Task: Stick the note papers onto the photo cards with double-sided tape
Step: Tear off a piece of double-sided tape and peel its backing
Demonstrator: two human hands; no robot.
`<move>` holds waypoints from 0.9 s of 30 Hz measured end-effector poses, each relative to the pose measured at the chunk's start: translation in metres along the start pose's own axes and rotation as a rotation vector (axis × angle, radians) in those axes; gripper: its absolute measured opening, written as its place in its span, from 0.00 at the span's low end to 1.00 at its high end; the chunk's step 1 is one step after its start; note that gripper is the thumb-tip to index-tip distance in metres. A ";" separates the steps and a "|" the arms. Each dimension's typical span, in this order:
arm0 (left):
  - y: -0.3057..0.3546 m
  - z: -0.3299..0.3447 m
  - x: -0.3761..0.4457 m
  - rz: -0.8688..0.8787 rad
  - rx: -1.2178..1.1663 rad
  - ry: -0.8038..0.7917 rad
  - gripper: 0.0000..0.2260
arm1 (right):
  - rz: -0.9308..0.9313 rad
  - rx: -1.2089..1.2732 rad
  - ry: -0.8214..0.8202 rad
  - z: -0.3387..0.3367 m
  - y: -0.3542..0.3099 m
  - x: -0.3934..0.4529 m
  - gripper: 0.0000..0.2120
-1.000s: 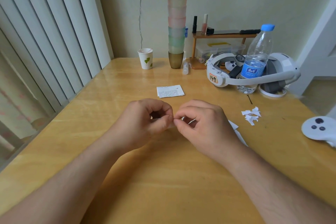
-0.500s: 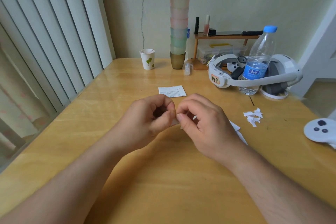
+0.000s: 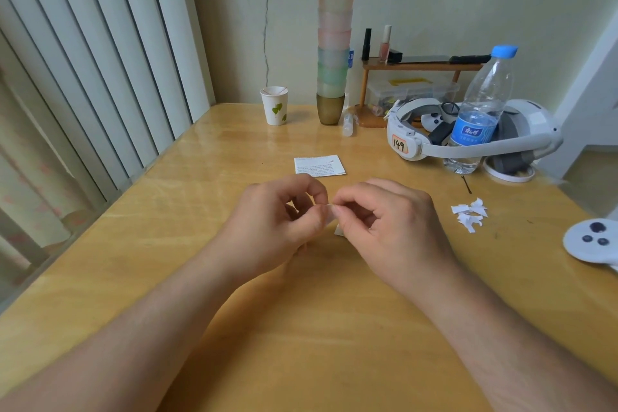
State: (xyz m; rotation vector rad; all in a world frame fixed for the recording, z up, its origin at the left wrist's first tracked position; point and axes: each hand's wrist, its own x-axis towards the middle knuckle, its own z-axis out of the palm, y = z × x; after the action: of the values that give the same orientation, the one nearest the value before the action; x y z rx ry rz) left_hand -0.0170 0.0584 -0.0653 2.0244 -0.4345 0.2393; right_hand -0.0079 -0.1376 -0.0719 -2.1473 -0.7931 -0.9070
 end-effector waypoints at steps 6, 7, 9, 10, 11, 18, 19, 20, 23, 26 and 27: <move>-0.001 0.002 0.000 0.080 0.195 0.094 0.04 | 0.053 0.011 -0.032 0.000 0.000 0.001 0.07; -0.001 0.002 0.000 0.097 0.217 0.097 0.03 | 0.045 0.007 -0.035 0.000 0.000 0.002 0.04; 0.000 0.002 0.001 0.152 0.293 0.118 0.02 | 0.042 0.025 -0.053 0.000 0.001 0.002 0.02; 0.000 0.002 0.001 0.178 0.330 0.129 0.03 | 0.040 0.036 -0.066 0.000 0.002 0.002 0.03; 0.000 0.002 0.001 0.193 0.353 0.136 0.03 | 0.039 0.045 -0.079 0.001 0.002 0.002 0.03; 0.003 -0.001 0.002 0.089 0.041 0.024 0.06 | 0.028 0.091 -0.028 0.000 -0.002 0.000 0.03; 0.004 -0.001 0.002 0.065 -0.034 0.001 0.07 | 0.022 0.098 -0.010 0.001 -0.002 0.000 0.03; 0.005 -0.001 0.001 0.048 -0.083 -0.014 0.08 | 0.014 0.101 0.004 0.002 -0.002 0.000 0.03; 0.007 0.001 -0.001 0.024 -0.160 -0.039 0.09 | -0.001 0.108 0.031 0.003 -0.003 0.000 0.04; 0.009 0.002 -0.001 0.000 -0.255 -0.050 0.10 | -0.003 0.135 0.048 0.002 -0.007 0.002 0.05; 0.010 0.002 -0.001 0.000 -0.286 -0.046 0.10 | 0.002 0.154 0.054 0.002 -0.009 0.002 0.06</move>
State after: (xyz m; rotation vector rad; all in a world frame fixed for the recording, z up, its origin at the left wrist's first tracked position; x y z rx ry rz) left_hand -0.0220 0.0526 -0.0581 1.7518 -0.4697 0.1230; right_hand -0.0121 -0.1304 -0.0685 -1.9820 -0.8070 -0.8702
